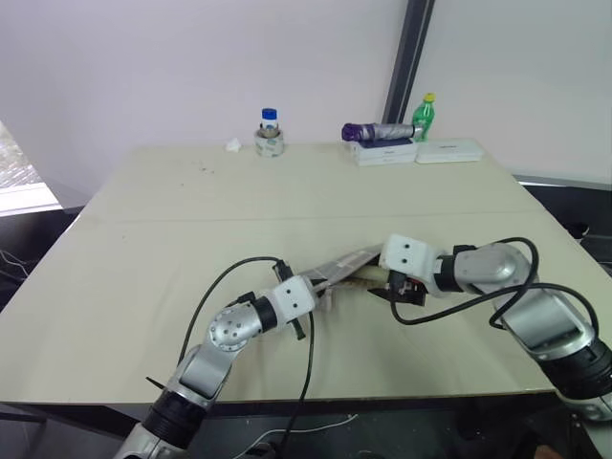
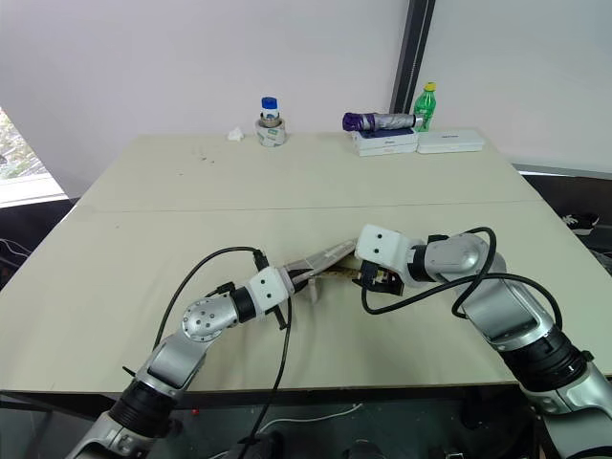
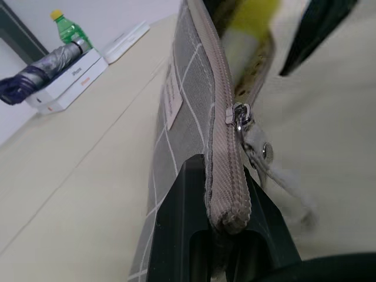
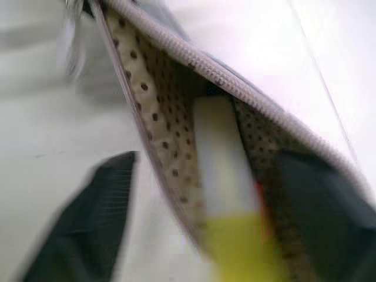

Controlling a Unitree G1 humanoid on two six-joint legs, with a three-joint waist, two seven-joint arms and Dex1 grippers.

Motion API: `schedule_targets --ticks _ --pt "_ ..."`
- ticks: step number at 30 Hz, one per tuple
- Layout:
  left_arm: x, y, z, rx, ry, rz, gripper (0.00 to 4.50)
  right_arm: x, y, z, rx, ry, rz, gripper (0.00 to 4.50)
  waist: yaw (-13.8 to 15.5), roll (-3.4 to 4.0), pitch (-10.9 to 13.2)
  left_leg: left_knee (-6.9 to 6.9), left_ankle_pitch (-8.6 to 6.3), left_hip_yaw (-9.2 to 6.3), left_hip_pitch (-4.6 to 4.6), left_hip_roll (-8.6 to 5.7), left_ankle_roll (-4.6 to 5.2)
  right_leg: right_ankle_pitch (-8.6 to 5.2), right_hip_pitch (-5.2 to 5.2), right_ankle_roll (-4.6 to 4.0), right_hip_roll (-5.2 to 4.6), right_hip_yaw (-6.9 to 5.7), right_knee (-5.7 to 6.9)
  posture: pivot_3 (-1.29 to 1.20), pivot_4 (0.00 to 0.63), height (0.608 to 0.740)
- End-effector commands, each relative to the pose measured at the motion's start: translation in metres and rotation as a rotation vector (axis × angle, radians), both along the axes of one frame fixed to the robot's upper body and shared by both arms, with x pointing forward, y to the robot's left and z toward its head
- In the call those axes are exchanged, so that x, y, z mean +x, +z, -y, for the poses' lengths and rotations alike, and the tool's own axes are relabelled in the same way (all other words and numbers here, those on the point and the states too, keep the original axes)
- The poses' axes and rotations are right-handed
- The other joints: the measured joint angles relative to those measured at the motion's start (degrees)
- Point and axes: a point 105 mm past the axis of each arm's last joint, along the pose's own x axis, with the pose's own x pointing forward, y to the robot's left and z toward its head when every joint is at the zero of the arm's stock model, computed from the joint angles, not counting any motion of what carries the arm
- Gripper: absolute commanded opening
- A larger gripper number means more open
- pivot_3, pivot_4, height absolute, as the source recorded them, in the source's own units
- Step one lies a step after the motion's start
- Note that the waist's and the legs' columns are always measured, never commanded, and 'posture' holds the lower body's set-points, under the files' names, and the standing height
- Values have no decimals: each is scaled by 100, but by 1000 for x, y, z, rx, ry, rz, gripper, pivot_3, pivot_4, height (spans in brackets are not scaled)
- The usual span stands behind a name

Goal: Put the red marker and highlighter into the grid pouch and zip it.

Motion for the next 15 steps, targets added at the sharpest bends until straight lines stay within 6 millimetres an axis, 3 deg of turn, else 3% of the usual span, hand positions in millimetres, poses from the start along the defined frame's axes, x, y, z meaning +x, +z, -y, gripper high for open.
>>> schedule_targets --ticks 1,6,11,15 --pt "5 20 -5 -77 39 11 0 -11 42 2 78 52 115 4443 0 0 0 0 0 0 0 0 0 0 0 0 0 0 0 0 150 740" --pt "21 33 -12 -218 117 -94 0 -18 57 12 165 35 114 4443 -1 0 0 1 0 0 1 0 0 0 2 0 2 -2 1 0 150 740" --pt "31 51 -13 -381 146 -191 0 -18 51 12 198 0 93 4443 0 -1 0 4 0 1 1 0 0 0 4 1 1 -2 1 0 150 740" --pt "38 61 -8 -502 144 -316 0 -17 44 0 282 -10 67 4443 -20 -2 1 3 0 2 0 -1 0 0 1 1 2 -2 1 0 150 740"
